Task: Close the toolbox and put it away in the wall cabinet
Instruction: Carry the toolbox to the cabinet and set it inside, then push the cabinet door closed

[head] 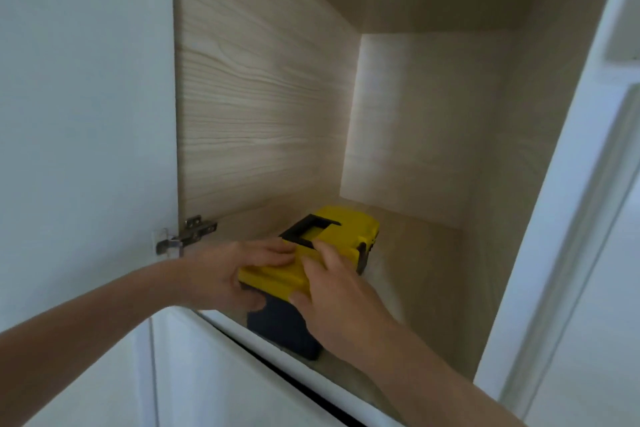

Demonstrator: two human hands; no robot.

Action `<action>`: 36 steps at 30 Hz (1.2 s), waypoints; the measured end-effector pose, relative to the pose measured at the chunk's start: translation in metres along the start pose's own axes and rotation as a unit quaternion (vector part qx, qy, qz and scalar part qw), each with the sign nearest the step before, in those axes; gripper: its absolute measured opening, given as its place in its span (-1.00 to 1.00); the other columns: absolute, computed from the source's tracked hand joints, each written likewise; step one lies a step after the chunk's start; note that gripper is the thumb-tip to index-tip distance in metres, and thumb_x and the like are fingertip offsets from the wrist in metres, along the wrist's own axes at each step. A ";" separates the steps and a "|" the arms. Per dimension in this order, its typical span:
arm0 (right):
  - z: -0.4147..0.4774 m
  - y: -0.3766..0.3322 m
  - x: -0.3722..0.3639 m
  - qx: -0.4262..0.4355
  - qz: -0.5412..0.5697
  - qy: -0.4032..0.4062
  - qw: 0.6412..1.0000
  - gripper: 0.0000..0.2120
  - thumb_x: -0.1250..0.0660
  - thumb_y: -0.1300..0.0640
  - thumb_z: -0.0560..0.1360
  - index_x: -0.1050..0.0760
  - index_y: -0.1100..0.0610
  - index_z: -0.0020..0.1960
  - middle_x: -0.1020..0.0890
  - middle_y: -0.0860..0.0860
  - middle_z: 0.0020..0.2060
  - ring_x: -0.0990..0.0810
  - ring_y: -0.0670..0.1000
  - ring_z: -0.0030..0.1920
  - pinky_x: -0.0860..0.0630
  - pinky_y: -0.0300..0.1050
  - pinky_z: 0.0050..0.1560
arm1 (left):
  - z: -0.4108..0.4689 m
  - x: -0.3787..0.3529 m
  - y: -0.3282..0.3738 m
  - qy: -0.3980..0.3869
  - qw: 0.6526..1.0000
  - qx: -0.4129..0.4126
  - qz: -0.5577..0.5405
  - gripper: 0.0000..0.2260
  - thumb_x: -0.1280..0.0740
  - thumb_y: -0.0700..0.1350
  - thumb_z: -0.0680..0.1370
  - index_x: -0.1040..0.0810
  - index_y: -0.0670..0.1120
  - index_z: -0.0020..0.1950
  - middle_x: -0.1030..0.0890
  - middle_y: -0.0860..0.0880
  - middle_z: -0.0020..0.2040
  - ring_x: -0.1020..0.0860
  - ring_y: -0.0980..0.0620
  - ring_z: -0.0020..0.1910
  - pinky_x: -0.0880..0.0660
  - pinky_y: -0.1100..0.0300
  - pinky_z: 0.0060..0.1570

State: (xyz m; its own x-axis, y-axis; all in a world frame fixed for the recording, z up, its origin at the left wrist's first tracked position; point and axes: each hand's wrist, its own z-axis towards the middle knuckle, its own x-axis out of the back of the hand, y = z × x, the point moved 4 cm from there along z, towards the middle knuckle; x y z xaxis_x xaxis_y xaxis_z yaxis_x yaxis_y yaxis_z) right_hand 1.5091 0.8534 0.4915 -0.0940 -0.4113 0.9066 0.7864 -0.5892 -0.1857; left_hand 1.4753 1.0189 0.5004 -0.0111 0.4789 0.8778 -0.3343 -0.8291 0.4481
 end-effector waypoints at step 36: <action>0.011 -0.155 0.083 0.212 -0.121 0.122 0.962 -0.35 -0.12 -0.13 0.56 0.06 0.04 0.54 -0.01 0.12 0.55 -0.02 0.14 0.50 -0.09 0.07 0.43 | -0.329 0.081 0.061 0.696 0.583 0.353 0.226 -0.54 -0.38 -0.35 0.37 -0.50 -0.22 0.27 -0.46 -0.25 0.30 -0.43 -0.28 0.24 -0.44 -0.14 0.21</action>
State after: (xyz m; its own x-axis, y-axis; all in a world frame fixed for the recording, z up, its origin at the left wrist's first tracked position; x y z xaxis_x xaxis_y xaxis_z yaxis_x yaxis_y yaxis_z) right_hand 1.3866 0.9180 0.6000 -0.4054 -0.4791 0.7785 0.8970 -0.3727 0.2377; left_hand 1.1439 1.1016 0.5429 -0.8656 -0.4727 0.1653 0.4655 -0.6381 0.6133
